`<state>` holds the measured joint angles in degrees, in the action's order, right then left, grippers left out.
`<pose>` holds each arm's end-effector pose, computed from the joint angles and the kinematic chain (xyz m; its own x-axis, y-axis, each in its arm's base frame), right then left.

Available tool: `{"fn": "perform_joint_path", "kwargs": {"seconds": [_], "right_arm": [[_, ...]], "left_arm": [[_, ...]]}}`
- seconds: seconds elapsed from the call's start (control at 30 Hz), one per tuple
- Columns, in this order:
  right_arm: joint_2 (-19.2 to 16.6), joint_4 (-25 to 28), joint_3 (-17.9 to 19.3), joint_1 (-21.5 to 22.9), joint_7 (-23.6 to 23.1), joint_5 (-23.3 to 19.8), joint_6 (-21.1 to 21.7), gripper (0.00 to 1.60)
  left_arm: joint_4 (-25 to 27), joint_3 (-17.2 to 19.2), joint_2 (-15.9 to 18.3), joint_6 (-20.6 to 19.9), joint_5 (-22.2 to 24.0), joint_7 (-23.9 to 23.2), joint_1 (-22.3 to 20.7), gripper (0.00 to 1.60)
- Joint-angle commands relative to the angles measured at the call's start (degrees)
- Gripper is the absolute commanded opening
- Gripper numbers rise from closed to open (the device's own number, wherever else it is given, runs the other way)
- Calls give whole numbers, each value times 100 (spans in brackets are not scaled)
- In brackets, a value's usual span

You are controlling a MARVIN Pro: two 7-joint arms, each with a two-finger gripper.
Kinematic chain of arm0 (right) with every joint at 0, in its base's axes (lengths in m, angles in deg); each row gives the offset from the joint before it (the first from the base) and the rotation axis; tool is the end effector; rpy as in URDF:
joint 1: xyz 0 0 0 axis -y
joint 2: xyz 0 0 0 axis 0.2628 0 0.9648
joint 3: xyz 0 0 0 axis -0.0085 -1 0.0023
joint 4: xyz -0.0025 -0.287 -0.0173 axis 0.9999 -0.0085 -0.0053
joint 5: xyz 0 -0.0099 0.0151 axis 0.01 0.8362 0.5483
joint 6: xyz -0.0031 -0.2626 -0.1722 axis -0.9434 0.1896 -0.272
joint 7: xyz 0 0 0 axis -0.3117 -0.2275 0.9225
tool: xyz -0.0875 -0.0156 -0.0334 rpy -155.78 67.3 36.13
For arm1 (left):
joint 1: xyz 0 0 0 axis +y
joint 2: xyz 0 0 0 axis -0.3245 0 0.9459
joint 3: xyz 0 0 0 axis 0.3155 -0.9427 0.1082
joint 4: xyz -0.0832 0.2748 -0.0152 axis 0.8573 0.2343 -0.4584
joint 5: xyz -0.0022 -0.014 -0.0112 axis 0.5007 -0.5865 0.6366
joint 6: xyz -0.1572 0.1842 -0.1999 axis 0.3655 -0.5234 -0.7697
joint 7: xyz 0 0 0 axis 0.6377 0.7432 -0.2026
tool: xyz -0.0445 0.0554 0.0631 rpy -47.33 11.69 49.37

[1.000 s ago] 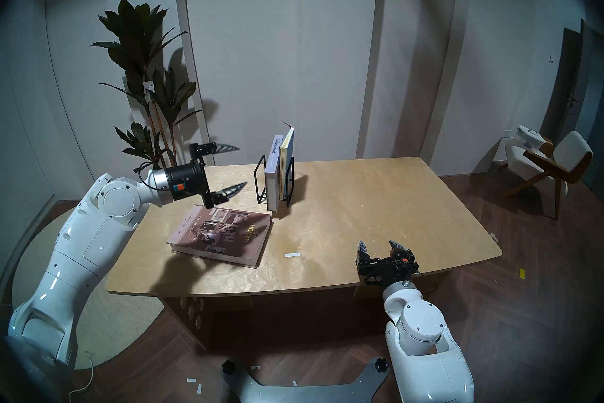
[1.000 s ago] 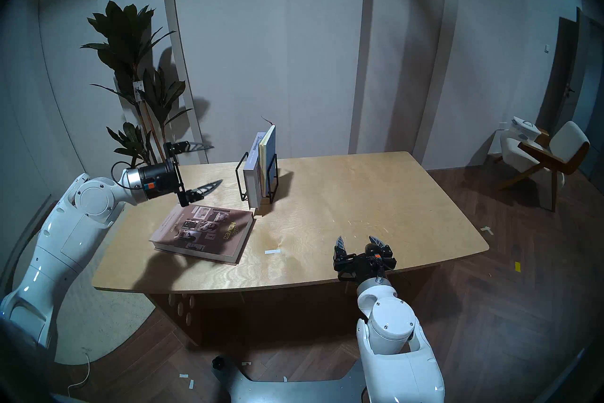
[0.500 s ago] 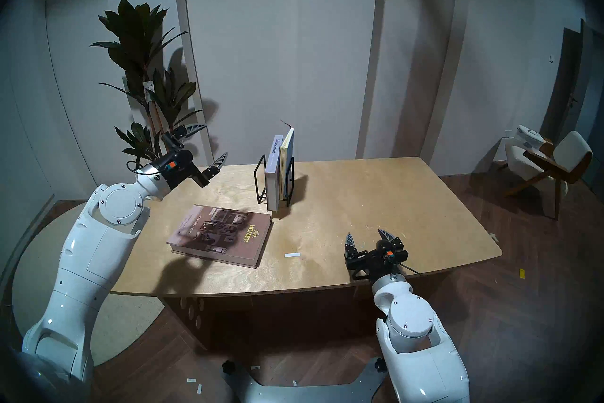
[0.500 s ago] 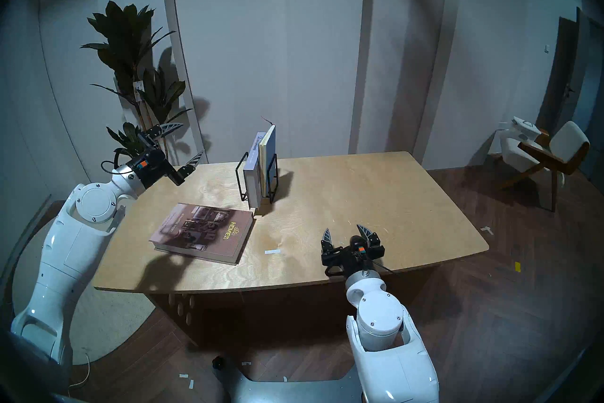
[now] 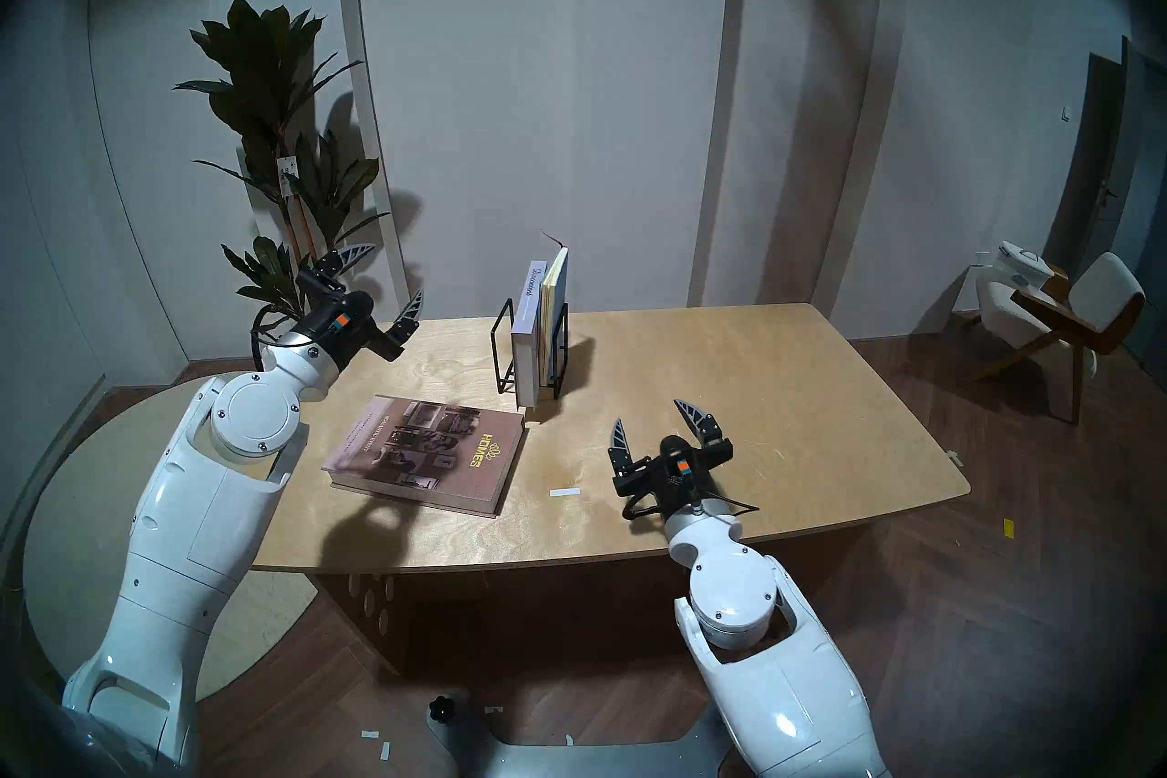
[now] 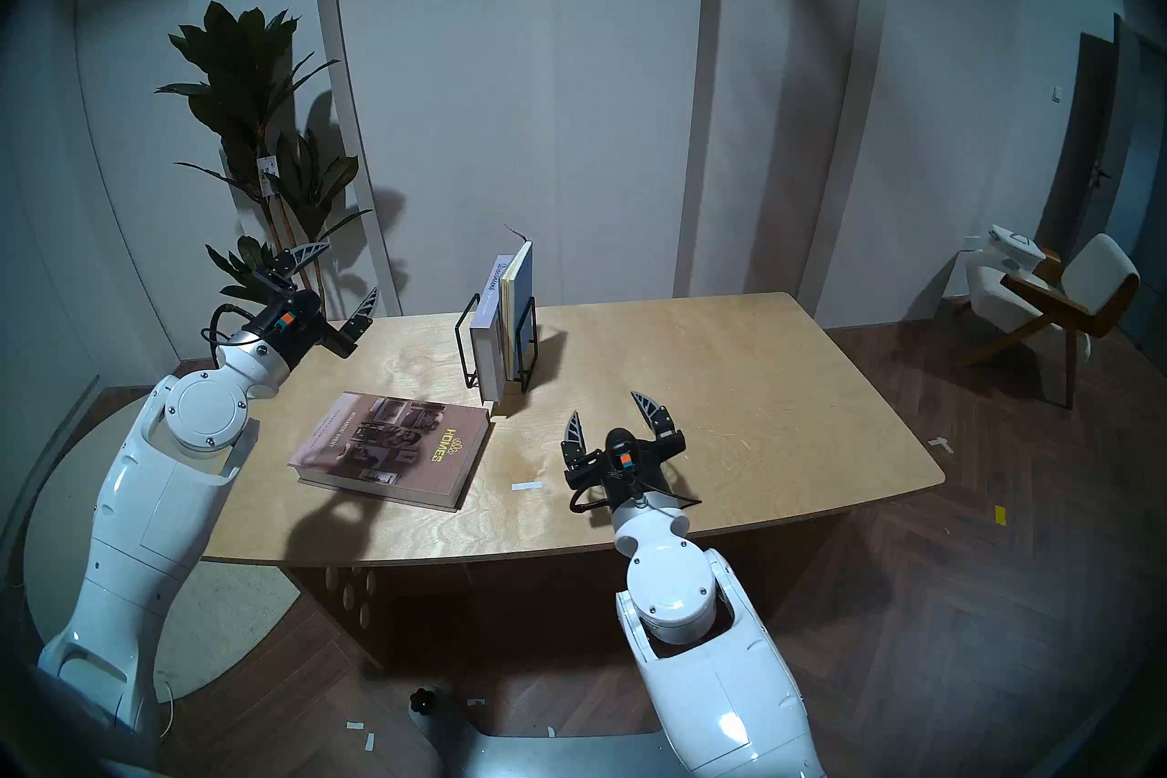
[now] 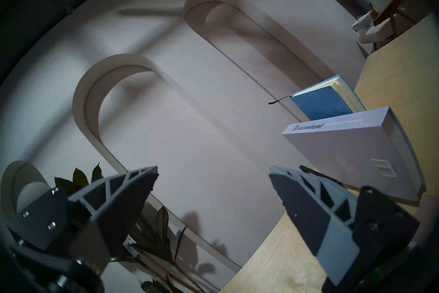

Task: Stack the books into one stack

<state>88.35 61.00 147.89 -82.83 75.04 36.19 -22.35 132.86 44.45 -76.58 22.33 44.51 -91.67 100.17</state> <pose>0.3671 0.1085 -0.3234 -0.0902 0.2688 0.9590 0.2033 -0.9376 0.2819 0.4551 0.1222 -0.1714 -0.3154 -0.6961 0.6450 -0.0705 -0.6606 -0.7474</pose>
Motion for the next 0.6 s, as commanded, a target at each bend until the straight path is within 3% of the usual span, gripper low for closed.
{"fn": "perform_joint_path", "kwargs": {"seconds": [0.0, 0.57], "right_arm": [[62, -357, -420, 661, 301, 6, -324, 160], [368, -1189, -1064, 1685, 777, -400, -564, 160]], "left_arm": [[271, 64, -99, -183, -145, 259, 2, 160], [373, 56, -216, -483, -369, 456, 54, 160]]}}
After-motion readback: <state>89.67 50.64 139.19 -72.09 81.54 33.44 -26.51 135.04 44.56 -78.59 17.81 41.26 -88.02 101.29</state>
